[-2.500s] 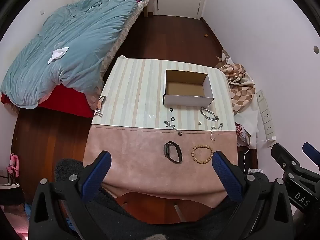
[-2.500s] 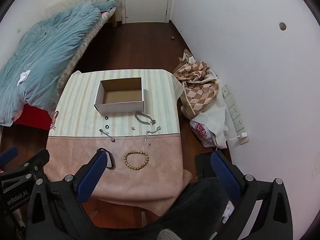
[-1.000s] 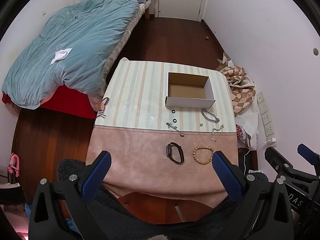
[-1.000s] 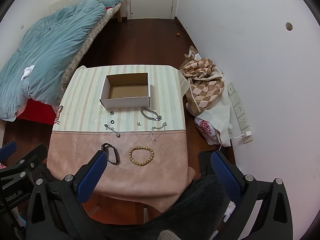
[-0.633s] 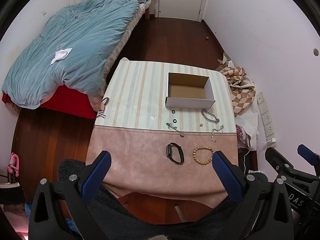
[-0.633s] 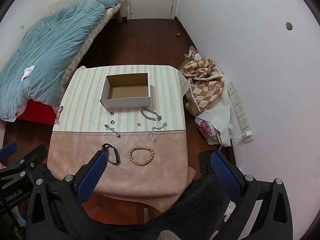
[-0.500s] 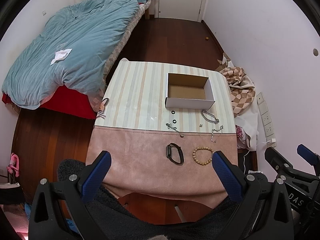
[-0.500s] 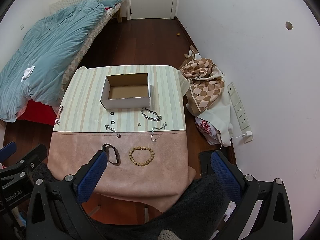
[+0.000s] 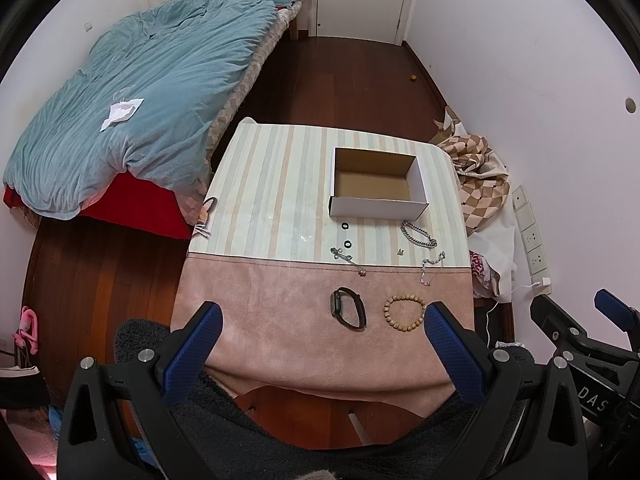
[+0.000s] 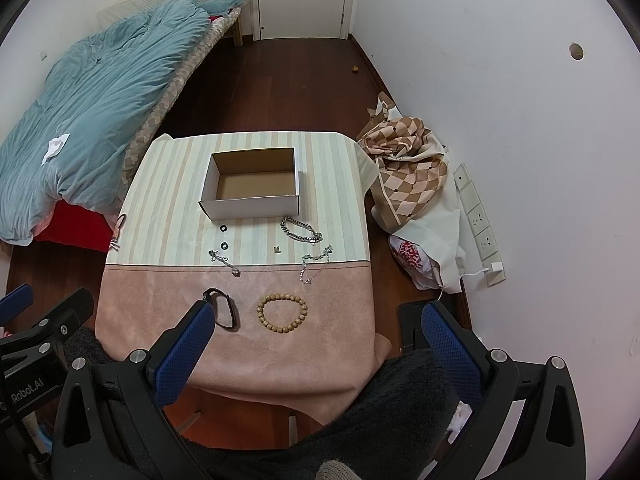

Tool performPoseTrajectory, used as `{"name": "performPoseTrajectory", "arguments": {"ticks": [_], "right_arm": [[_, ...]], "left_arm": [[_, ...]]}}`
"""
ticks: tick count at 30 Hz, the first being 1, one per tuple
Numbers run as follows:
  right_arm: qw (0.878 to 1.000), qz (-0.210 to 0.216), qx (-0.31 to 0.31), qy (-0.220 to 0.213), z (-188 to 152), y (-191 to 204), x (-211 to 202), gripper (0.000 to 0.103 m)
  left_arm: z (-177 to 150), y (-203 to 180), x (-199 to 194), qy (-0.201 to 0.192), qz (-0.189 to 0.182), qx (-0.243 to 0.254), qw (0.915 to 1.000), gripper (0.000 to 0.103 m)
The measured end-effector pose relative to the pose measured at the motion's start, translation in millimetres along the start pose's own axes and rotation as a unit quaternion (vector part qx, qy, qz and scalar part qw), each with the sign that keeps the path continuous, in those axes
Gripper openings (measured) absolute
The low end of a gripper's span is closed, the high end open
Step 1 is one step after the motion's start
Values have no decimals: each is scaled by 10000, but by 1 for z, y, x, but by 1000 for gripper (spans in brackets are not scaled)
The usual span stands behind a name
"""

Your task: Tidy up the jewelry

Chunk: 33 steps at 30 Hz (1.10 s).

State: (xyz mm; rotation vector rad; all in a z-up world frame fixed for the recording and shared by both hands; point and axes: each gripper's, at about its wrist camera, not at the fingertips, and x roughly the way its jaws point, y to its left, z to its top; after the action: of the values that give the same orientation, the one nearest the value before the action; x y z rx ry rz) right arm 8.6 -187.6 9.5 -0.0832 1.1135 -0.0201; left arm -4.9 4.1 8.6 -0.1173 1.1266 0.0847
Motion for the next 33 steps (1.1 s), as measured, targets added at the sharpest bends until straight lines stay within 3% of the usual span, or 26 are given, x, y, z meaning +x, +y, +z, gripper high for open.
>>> {"name": "performPoseTrajectory", "arguments": {"ticks": [26,33], "right_arm": [[10000,37,63,-13,4,-4,-1,103],[9994,83,319,130,9,-15,29,103]], "left_arm": [[4,-6,1,-3,48,-9,10000,103],[20,-3,39,-103,352,-121,9993,103]]}}
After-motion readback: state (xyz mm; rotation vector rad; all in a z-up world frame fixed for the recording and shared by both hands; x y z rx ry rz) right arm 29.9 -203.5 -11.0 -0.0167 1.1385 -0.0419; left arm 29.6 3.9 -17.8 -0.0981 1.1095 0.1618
